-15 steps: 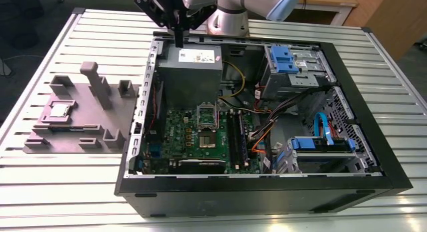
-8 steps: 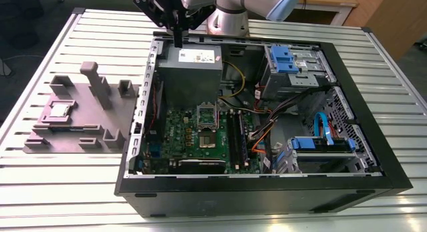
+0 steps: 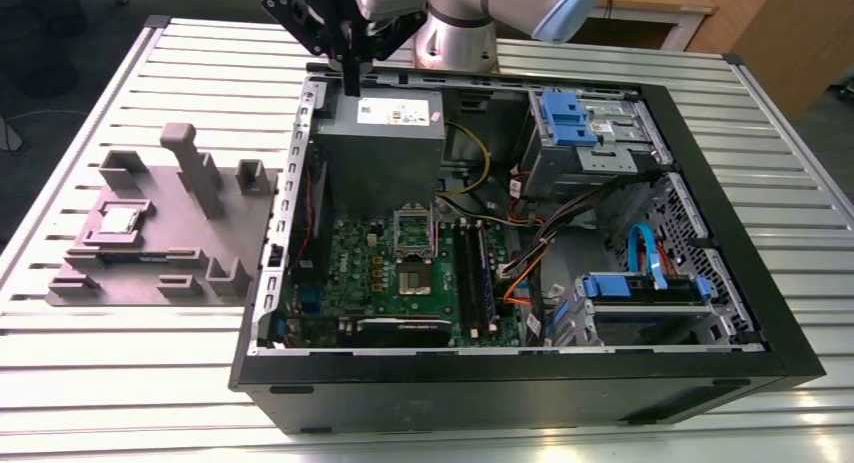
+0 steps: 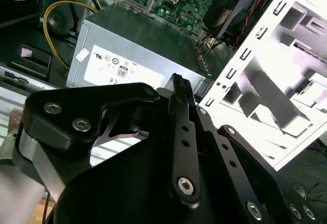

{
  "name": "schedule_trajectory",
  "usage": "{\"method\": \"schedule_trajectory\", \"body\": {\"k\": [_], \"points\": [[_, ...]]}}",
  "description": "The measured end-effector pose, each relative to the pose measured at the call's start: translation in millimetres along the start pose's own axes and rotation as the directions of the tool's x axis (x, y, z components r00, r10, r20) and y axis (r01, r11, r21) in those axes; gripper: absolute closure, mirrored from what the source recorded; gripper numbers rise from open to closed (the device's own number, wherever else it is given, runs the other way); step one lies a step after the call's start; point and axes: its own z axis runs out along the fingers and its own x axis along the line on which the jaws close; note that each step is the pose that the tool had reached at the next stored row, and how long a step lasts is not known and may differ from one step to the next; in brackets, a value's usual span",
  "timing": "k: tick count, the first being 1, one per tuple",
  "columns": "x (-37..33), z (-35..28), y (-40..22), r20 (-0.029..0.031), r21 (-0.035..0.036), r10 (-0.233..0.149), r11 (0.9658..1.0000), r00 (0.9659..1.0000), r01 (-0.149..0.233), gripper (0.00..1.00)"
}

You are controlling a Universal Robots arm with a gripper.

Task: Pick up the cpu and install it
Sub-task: 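Reach for the cpu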

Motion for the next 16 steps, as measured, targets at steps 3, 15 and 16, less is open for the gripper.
{"method": "schedule_trajectory", "body": {"k": [3, 15, 16], "points": [[1.0, 1.3, -0.1, -0.0061, 0.0005, 0.0, 1.0, 1.0, 0.0, 0.9], [3.8, 2.2, -0.4, -0.0098, 0.0007, 0.0, 1.0, 1.0, 0.0, 0.9], [3.8, 2.3, -0.4, -0.0098, 0.0007, 0.0, 1.0, 1.0, 0.0, 0.9]]}}
